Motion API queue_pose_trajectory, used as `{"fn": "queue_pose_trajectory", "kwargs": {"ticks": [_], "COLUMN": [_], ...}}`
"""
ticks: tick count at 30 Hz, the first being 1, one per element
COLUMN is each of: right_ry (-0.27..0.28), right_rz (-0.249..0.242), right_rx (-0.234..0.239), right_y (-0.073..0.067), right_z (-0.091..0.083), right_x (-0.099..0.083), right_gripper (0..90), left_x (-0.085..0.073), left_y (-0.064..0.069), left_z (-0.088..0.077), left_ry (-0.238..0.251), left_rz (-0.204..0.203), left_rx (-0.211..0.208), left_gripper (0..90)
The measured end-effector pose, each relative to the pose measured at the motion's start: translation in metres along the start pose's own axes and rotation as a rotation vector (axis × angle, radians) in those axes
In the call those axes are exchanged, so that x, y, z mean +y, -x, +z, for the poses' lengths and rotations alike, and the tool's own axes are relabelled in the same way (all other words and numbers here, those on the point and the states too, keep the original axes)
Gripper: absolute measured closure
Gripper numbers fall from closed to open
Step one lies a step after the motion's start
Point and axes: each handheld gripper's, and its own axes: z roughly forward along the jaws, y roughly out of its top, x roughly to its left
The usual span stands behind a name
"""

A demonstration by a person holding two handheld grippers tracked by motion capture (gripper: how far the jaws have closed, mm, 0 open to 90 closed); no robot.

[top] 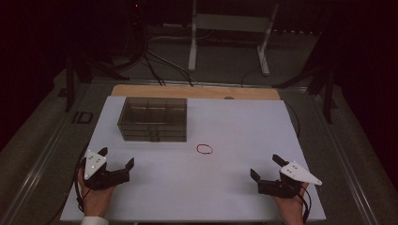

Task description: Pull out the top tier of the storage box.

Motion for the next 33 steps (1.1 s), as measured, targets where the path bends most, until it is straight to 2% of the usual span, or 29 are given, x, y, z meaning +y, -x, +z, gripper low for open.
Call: {"fn": "queue_pose_trajectory", "kwargs": {"ticks": [14,22,26,33], "right_ry": [-0.002,0.000,0.000,0.005], "right_rz": [-0.007,-0.009,-0.001,0.007], "right_rx": [-0.026,-0.038,-0.042,-0.054], "right_y": [0.000,-0.001,0.000,0.001], "right_z": [-0.002,-0.002,-0.003,-0.004], "right_x": [0.000,0.000,0.000,-0.001], "right_gripper": [0.1,0.1,0.1,0.1], "left_x": [0.000,-0.001,0.003,0.014], "left_y": [-0.001,-0.003,-0.002,0.002], "left_z": [0.001,0.003,0.005,0.008], "left_ry": [-0.006,-0.021,-0.036,-0.026], "left_rz": [-0.019,-0.055,-0.079,-0.071], "left_rx": [0.023,0.030,0.034,0.035], "left_gripper": [1.1,1.1,1.1,1.1]}}
